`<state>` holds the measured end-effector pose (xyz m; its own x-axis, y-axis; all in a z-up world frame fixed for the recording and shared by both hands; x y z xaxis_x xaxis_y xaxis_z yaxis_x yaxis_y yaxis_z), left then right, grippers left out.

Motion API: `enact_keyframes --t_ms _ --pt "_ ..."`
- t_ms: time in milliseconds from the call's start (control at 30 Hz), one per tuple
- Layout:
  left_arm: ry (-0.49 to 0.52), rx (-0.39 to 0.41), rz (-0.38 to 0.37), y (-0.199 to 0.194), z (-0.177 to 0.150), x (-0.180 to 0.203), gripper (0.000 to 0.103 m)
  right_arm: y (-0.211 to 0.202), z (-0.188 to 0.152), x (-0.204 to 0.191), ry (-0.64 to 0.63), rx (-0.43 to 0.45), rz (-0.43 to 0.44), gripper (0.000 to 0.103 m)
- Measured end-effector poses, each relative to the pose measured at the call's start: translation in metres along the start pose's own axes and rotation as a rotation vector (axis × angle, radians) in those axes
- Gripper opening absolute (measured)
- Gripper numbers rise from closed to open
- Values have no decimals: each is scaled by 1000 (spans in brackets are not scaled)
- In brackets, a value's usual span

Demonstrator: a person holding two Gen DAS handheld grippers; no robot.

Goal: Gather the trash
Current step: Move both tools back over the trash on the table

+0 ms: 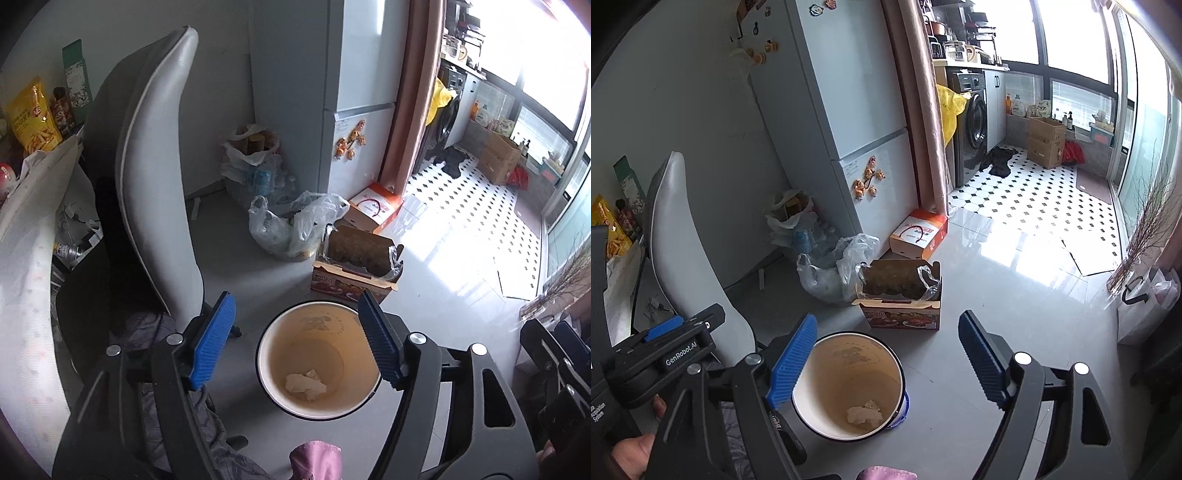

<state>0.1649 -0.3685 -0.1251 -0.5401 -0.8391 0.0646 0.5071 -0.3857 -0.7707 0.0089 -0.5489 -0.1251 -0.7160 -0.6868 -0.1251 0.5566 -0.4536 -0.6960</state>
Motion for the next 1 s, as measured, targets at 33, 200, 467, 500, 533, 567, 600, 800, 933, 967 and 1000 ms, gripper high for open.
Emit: enact_keyframes --t_ms 33,200,467,500,533,567,600,800,933,967,1000 --pt "-10 12 6 -6 2 -5 74 -3 2 -5 -9 8 7 80" --pt "-41 64 43 -35 6 -27 87 -17 8 -29 -41 33 42 87" --pt "-122 136 120 -74 1 -80 94 -40 4 -85 -123 72 124 95" --pt "-134 141 126 -78 0 -86 94 -43 3 -91 -131 75 133 96" --pt "-147 151 134 -84 -2 -93 94 -47 2 -99 -139 78 144 96" --pt "-156 161 144 -89 -5 -99 94 -50 -1 -103 -145 81 151 96" --pt "-165 169 152 -94 -8 -105 94 -54 -2 -111 -153 85 162 96" --pt "-234 211 194 -126 -23 -146 95 -81 -15 -153 -207 109 225 96" --pt "-286 220 214 -141 -39 -177 95 -100 -28 -182 -247 112 269 96" --pt "-296 223 219 -145 -41 -183 95 -105 -32 -188 -257 112 275 96" --pt "-307 230 224 -151 -45 -191 95 -110 -35 -194 -268 114 282 96"
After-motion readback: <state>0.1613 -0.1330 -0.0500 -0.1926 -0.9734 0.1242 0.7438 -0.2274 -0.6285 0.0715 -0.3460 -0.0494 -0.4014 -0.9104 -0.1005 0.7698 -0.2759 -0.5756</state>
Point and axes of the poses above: each gripper's, at about its wrist camera, not at the fingertips, and y roughly the way its jaws point, x to its right, z to its top, the point moved 3 cm from there along y, roughly the way its jaws point, and after that the axes turned 4 degrees about -z, right-handed, at the moved point
